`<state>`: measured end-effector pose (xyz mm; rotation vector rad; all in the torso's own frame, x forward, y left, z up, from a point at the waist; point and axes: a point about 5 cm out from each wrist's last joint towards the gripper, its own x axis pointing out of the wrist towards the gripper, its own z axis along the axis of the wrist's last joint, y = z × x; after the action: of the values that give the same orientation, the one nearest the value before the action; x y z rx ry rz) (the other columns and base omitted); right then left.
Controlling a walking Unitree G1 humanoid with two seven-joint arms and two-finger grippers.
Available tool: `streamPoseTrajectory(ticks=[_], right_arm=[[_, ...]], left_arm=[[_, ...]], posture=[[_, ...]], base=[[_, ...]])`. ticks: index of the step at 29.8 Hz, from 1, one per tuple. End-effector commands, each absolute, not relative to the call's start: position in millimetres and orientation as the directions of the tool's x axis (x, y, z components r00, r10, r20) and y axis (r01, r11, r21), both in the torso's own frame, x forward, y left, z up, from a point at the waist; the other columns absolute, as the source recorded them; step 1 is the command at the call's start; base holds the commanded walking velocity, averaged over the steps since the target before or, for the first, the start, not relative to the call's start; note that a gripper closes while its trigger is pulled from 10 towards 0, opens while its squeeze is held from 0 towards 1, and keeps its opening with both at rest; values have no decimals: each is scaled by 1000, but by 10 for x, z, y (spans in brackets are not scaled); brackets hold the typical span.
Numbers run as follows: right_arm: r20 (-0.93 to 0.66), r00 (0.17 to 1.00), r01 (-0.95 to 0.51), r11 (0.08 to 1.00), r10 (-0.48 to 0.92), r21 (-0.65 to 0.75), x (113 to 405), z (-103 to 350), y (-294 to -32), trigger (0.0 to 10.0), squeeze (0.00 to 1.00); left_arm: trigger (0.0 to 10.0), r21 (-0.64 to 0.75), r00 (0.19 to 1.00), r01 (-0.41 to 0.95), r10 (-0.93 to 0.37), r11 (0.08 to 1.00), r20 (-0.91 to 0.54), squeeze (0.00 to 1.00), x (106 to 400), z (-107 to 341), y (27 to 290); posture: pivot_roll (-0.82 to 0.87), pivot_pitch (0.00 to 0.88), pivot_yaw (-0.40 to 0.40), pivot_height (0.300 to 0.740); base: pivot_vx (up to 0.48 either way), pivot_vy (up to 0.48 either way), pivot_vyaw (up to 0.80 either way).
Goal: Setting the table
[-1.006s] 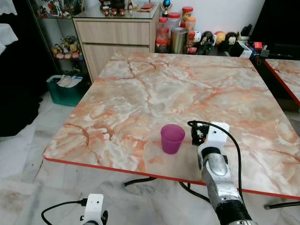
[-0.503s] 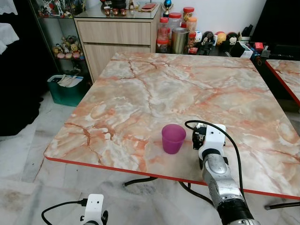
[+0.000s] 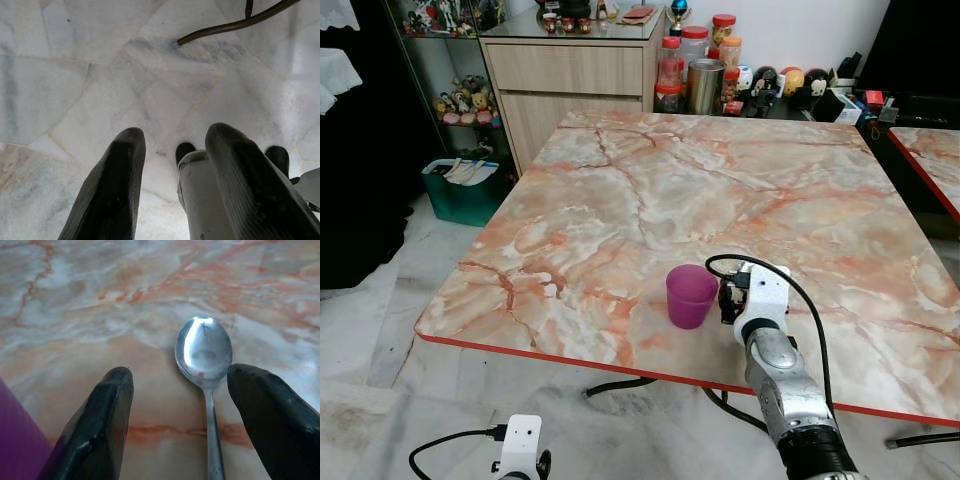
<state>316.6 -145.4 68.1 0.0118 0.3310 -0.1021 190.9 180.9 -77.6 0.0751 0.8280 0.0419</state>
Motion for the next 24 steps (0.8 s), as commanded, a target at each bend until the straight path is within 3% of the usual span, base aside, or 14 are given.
streamPoseTrajectory(ticks=[1,24], right_arm=[[-321,940,120,993,-116,-9,3156,717,-1485,10000,0],[-428,890,178,984,-160,1,3071,529,-1555,10000,0]], left_arm=[[10000,82,658,-9,68,997,-750,0,1866,-801,1819],[10000,79,649,0,60,997,-758,0,1862,-807,1814]], posture=[[-25,3,-21,701],[-26,3,-20,701]], base=[[0,0,0],[0,0,0]])
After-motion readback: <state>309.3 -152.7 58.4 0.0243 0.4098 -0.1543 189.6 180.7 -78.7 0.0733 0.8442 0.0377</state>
